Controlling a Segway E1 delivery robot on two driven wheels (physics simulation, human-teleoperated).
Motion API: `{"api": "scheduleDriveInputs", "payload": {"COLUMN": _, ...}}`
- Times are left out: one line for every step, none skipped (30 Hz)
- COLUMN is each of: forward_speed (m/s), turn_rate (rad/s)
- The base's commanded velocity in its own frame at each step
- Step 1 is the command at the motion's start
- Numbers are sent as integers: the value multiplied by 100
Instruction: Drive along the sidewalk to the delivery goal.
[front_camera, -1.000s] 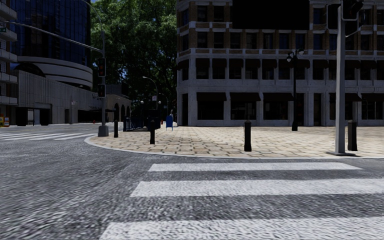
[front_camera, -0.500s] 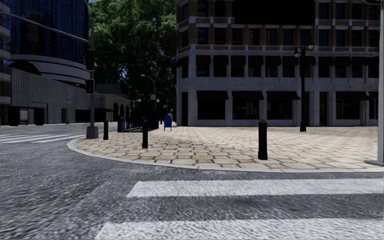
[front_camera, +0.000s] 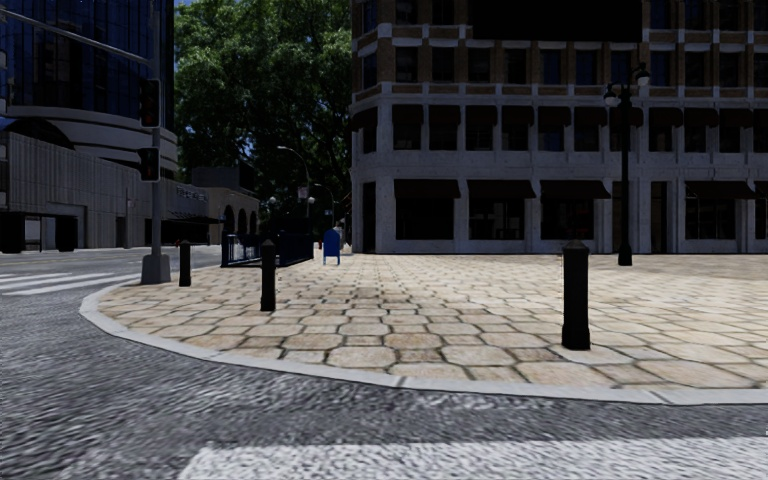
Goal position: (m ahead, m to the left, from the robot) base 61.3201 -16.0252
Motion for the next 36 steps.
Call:
{"api": "scheduleDriveInputs", "payload": {"forward_speed": 200, "turn_rate": 0}}
{"api": "scheduleDriveInputs", "payload": {"forward_speed": 200, "turn_rate": 0}}
{"api": "scheduleDriveInputs", "payload": {"forward_speed": 200, "turn_rate": 0}}
{"api": "scheduleDriveInputs", "payload": {"forward_speed": 200, "turn_rate": 0}}
{"api": "scheduleDriveInputs", "payload": {"forward_speed": 200, "turn_rate": 0}}
{"api": "scheduleDriveInputs", "payload": {"forward_speed": 200, "turn_rate": 0}}
{"api": "scheduleDriveInputs", "payload": {"forward_speed": 200, "turn_rate": 0}}
{"api": "scheduleDriveInputs", "payload": {"forward_speed": 200, "turn_rate": 0}}
{"api": "scheduleDriveInputs", "payload": {"forward_speed": 200, "turn_rate": 0}}
{"api": "scheduleDriveInputs", "payload": {"forward_speed": 200, "turn_rate": 0}}
{"api": "scheduleDriveInputs", "payload": {"forward_speed": 200, "turn_rate": 0}}
{"api": "scheduleDriveInputs", "payload": {"forward_speed": 200, "turn_rate": 0}}
{"api": "scheduleDriveInputs", "payload": {"forward_speed": 200, "turn_rate": 0}}
{"api": "scheduleDriveInputs", "payload": {"forward_speed": 200, "turn_rate": 0}}
{"api": "scheduleDriveInputs", "payload": {"forward_speed": 200, "turn_rate": 0}}
{"api": "scheduleDriveInputs", "payload": {"forward_speed": 200, "turn_rate": 0}}
{"api": "scheduleDriveInputs", "payload": {"forward_speed": 200, "turn_rate": 0}}
{"api": "scheduleDriveInputs", "payload": {"forward_speed": 200, "turn_rate": 0}}
{"api": "scheduleDriveInputs", "payload": {"forward_speed": 200, "turn_rate": 0}}
{"api": "scheduleDriveInputs", "payload": {"forward_speed": 200, "turn_rate": 0}}
{"api": "scheduleDriveInputs", "payload": {"forward_speed": 200, "turn_rate": 0}}
{"api": "scheduleDriveInputs", "payload": {"forward_speed": 200, "turn_rate": 0}}
{"api": "scheduleDriveInputs", "payload": {"forward_speed": 200, "turn_rate": 0}}
{"api": "scheduleDriveInputs", "payload": {"forward_speed": 200, "turn_rate": 0}}
{"api": "scheduleDriveInputs", "payload": {"forward_speed": 192, "turn_rate": 0}}
{"api": "scheduleDriveInputs", "payload": {"forward_speed": 178, "turn_rate": 0}}
{"api": "scheduleDriveInputs", "payload": {"forward_speed": 178, "turn_rate": 0}}
{"api": "scheduleDriveInputs", "payload": {"forward_speed": 165, "turn_rate": 0}}
{"api": "scheduleDriveInputs", "payload": {"forward_speed": 156, "turn_rate": 0}}
{"api": "scheduleDriveInputs", "payload": {"forward_speed": 156, "turn_rate": 0}}
{"api": "scheduleDriveInputs", "payload": {"forward_speed": 151, "turn_rate": 0}}
{"api": "scheduleDriveInputs", "payload": {"forward_speed": 149, "turn_rate": 0}}
{"api": "scheduleDriveInputs", "payload": {"forward_speed": 148, "turn_rate": 0}}
{"api": "scheduleDriveInputs", "payload": {"forward_speed": 148, "turn_rate": 0}}
{"api": "scheduleDriveInputs", "payload": {"forward_speed": 144, "turn_rate": 0}}
{"api": "scheduleDriveInputs", "payload": {"forward_speed": 138, "turn_rate": 0}}
